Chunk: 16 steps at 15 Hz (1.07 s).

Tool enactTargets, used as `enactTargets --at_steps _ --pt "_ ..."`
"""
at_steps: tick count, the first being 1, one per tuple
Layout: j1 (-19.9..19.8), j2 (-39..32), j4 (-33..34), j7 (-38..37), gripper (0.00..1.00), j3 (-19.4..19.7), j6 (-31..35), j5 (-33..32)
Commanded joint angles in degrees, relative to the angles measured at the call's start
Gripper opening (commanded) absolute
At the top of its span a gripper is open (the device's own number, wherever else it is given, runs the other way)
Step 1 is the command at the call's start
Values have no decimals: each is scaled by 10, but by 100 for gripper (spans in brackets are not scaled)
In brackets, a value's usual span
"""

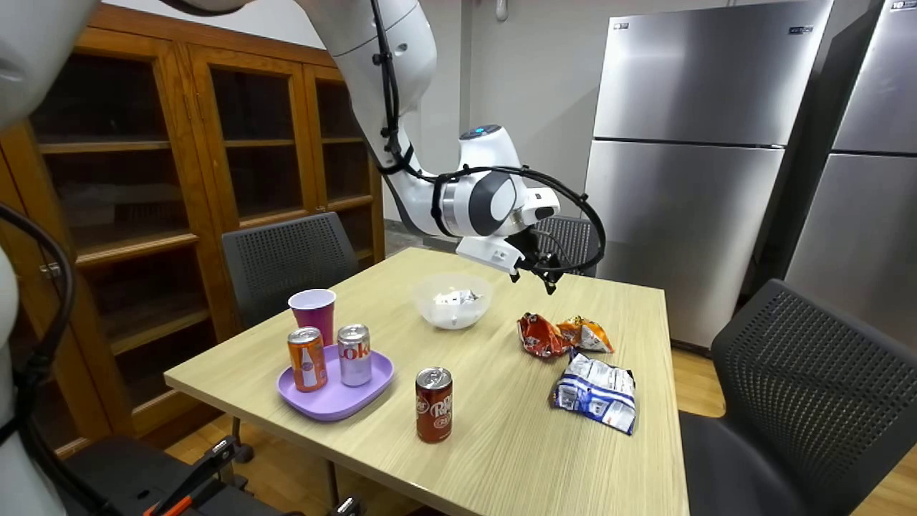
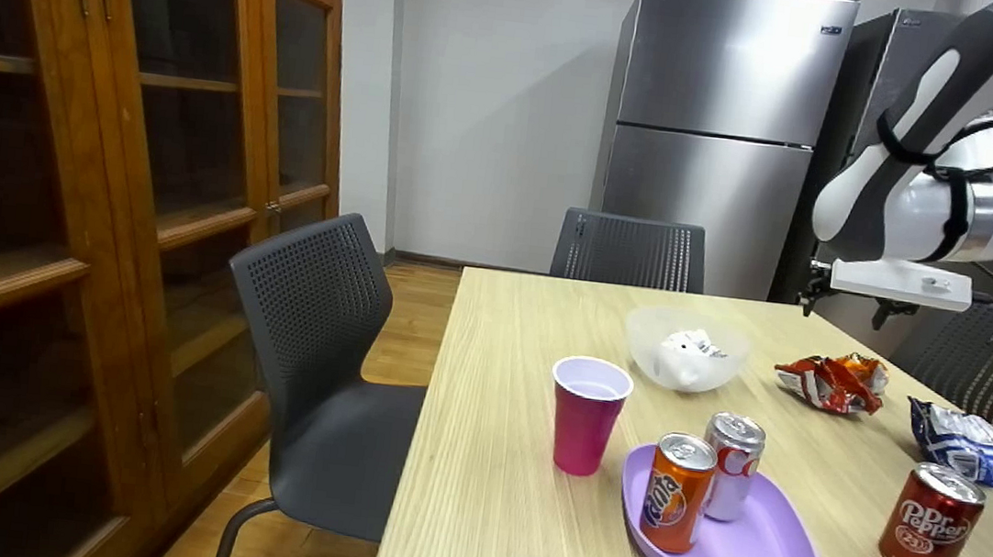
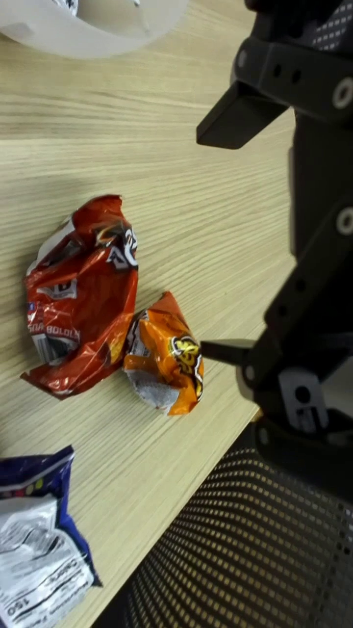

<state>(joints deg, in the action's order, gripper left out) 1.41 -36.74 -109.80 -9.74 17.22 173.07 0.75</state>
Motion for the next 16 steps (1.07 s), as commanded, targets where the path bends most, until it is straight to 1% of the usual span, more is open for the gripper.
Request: enactTargets --at_steps 1,5,11,13,16 --pt "36 -28 7 -75 100 46 2 14" --pt "70 -51 11 -134 100 72 -16 28" --pt "116 -84 40 -222 100 96 -47 69" --pt "124 -95 55 -247 100 101 -58 77" --pt "124 -111 79 -282 100 104 -70 78"
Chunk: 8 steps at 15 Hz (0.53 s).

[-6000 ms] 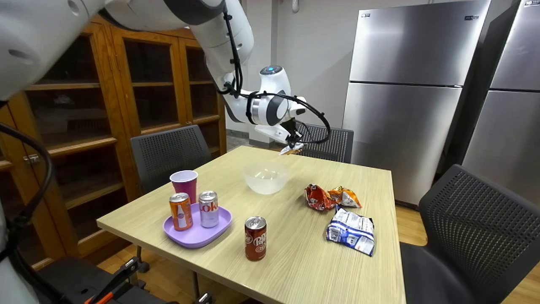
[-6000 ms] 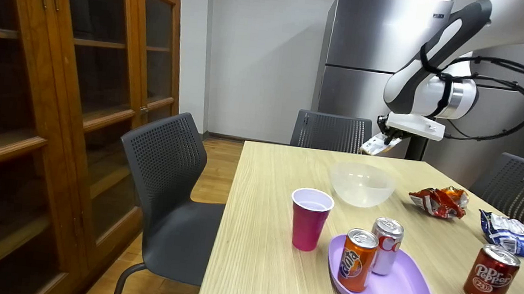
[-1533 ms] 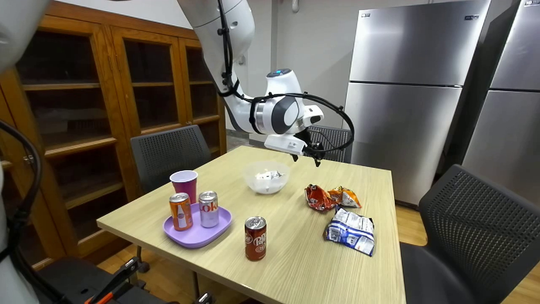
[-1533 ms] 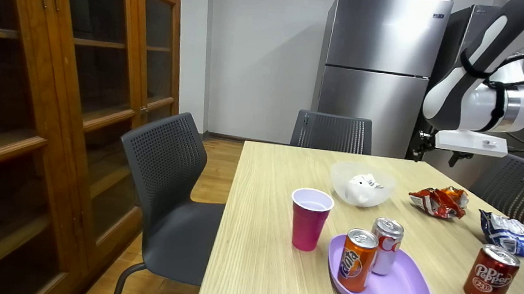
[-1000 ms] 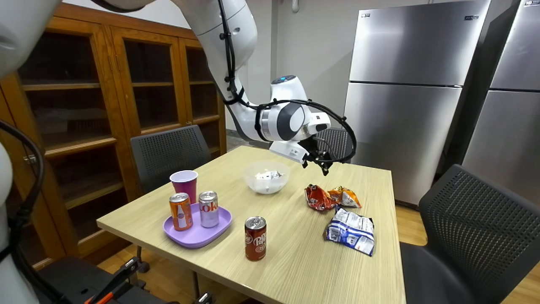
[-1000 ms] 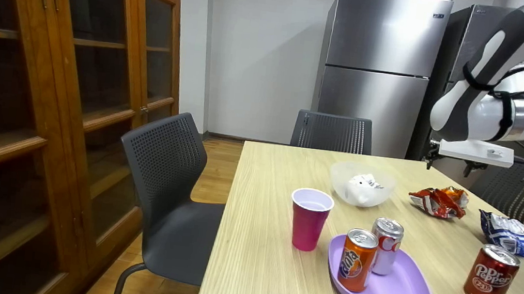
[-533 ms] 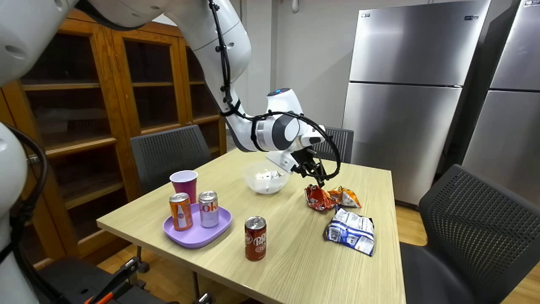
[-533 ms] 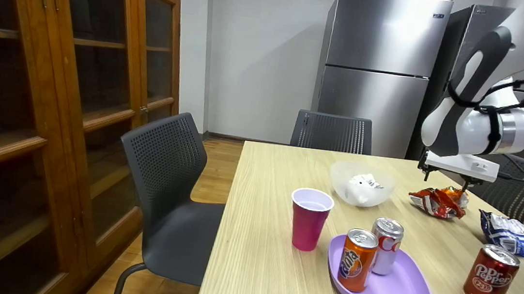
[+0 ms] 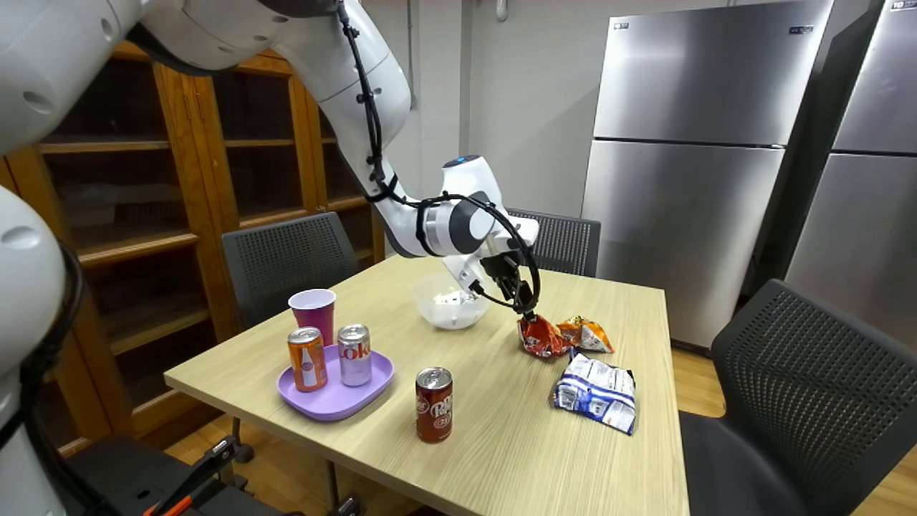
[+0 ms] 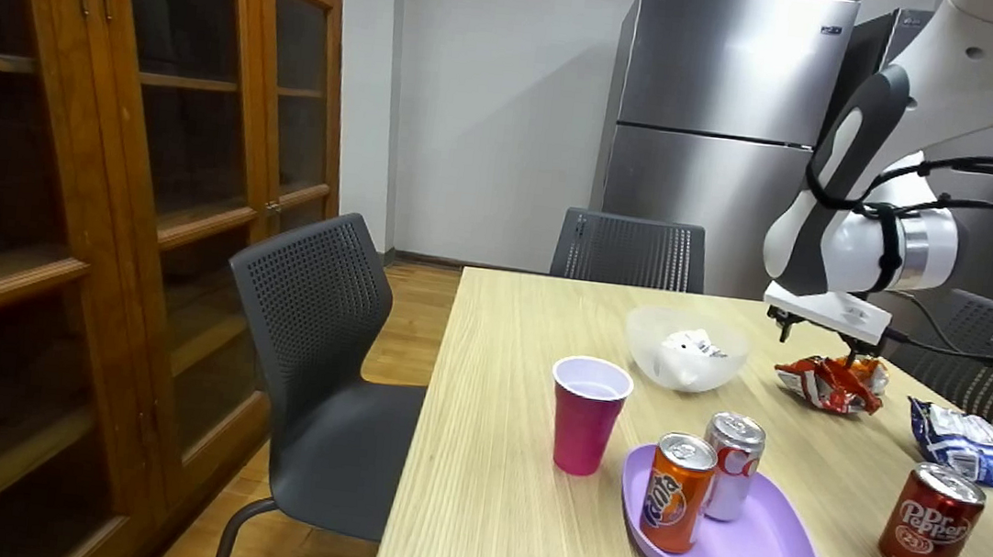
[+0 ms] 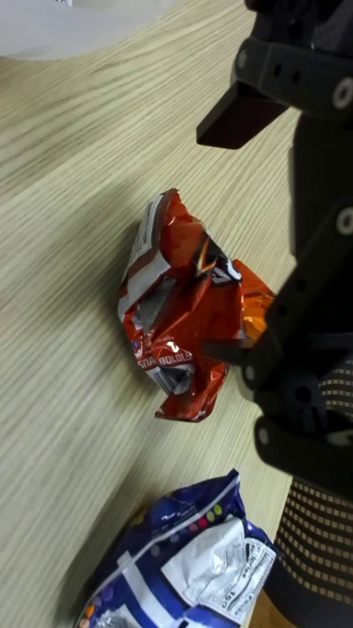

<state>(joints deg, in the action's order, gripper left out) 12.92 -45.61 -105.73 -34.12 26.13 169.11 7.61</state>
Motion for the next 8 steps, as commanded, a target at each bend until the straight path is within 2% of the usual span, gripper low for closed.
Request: enactTargets --at_steps 1,8 --pt "6 -27 46 -48 100 14 -35 7" --pt "-4 -62 94 -100 100 17 -62 -4"
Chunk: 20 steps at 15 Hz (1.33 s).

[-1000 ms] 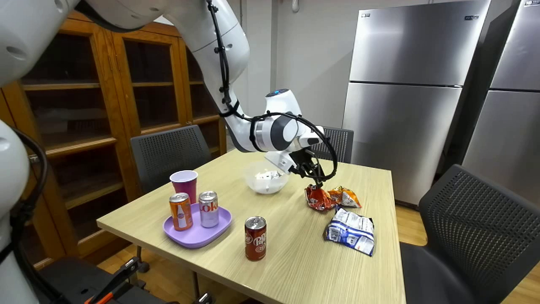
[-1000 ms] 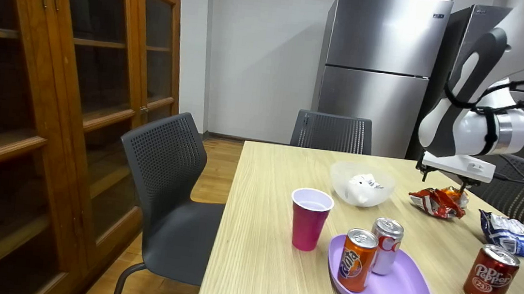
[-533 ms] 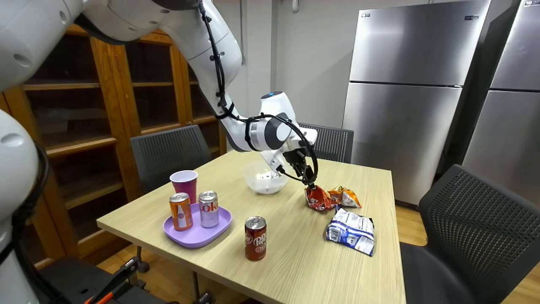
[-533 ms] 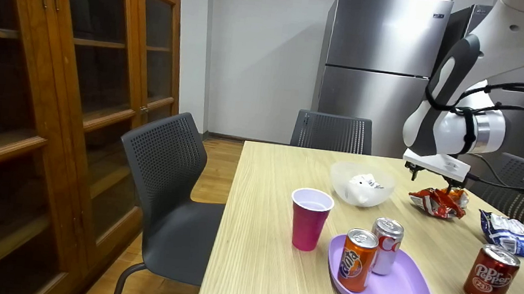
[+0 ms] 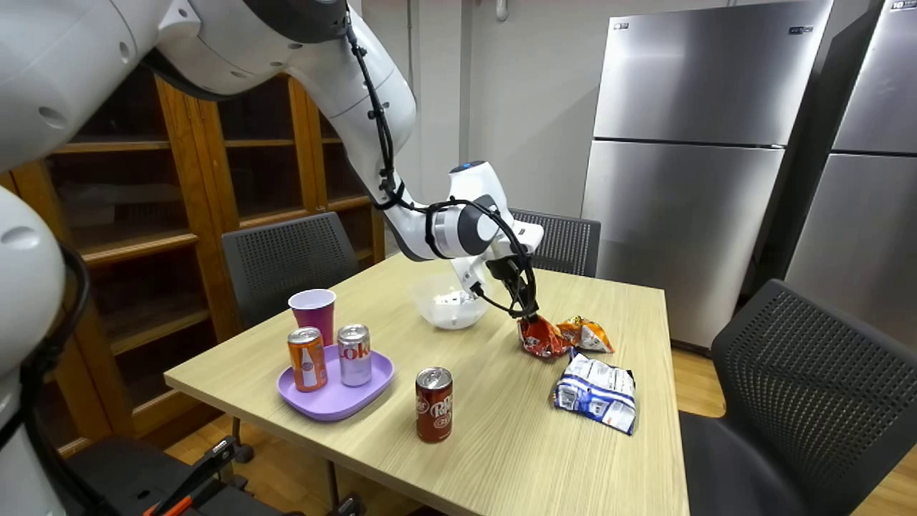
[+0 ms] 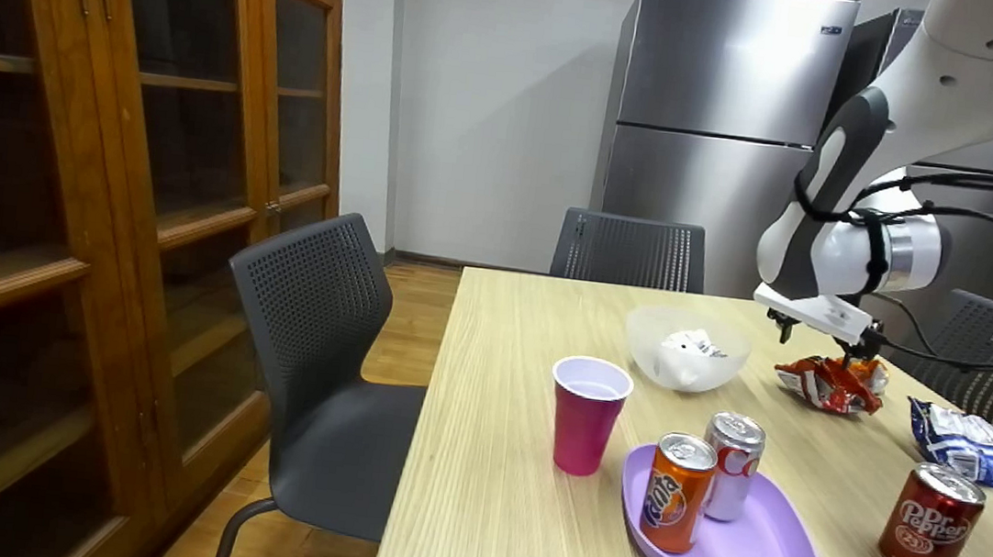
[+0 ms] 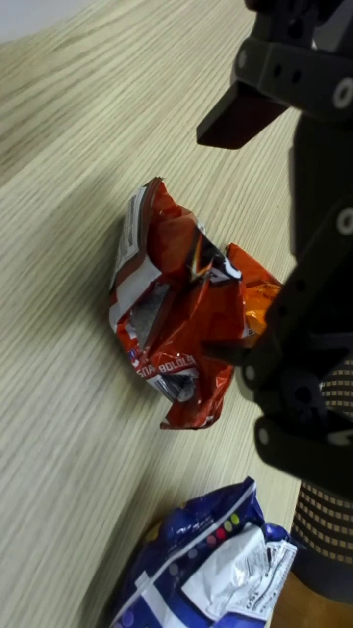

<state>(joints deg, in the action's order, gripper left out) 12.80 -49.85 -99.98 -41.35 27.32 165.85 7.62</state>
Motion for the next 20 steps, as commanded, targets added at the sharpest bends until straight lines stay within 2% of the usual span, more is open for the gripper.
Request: enactTargets --at_steps 1,8,10,14,18,20 --pt "-4 -24 42 -33 100 5 -32 -4" --pt "-17 -44 78 -48 100 -2 -52 -10" --pt "-20 -49 87 -48 74 -3 -57 -12" --pt "-24 -56 102 -47 40 -5 -64 -14" --pt "-25 -55 105 -43 10 -8 -63 -16" --pt "-25 -51 100 -40 0 -10 -61 -17"
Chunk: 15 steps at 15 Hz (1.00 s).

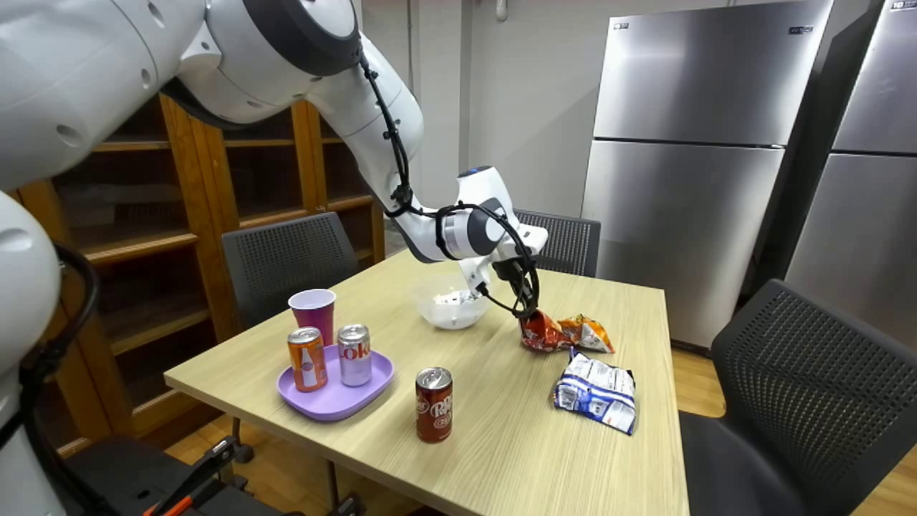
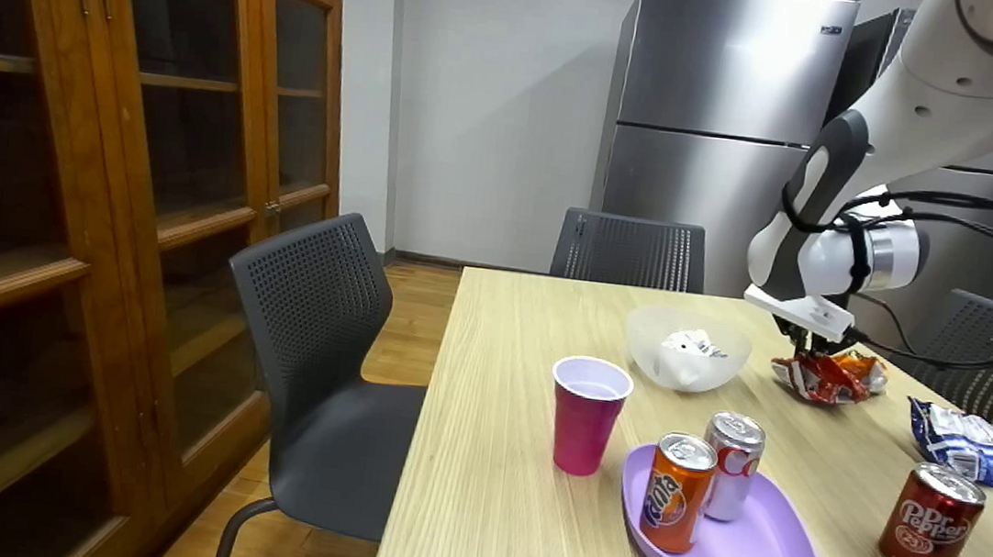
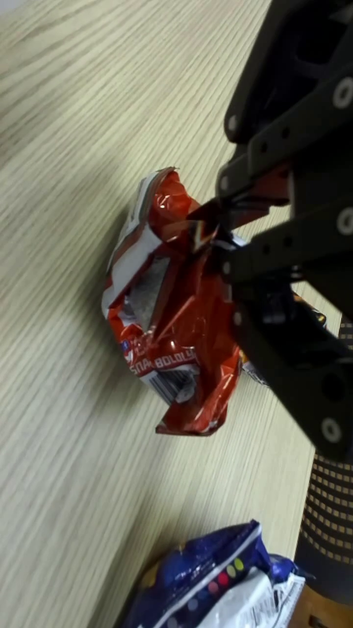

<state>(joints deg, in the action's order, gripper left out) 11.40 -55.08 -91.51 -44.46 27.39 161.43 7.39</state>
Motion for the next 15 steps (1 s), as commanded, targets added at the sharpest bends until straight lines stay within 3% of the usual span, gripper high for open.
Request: enactTargets --at_steps 1,15 --pt "-11 6 11 -5 0 -13 -14 -16" --pt "20 94 -64 24 0 -18 92 -23"
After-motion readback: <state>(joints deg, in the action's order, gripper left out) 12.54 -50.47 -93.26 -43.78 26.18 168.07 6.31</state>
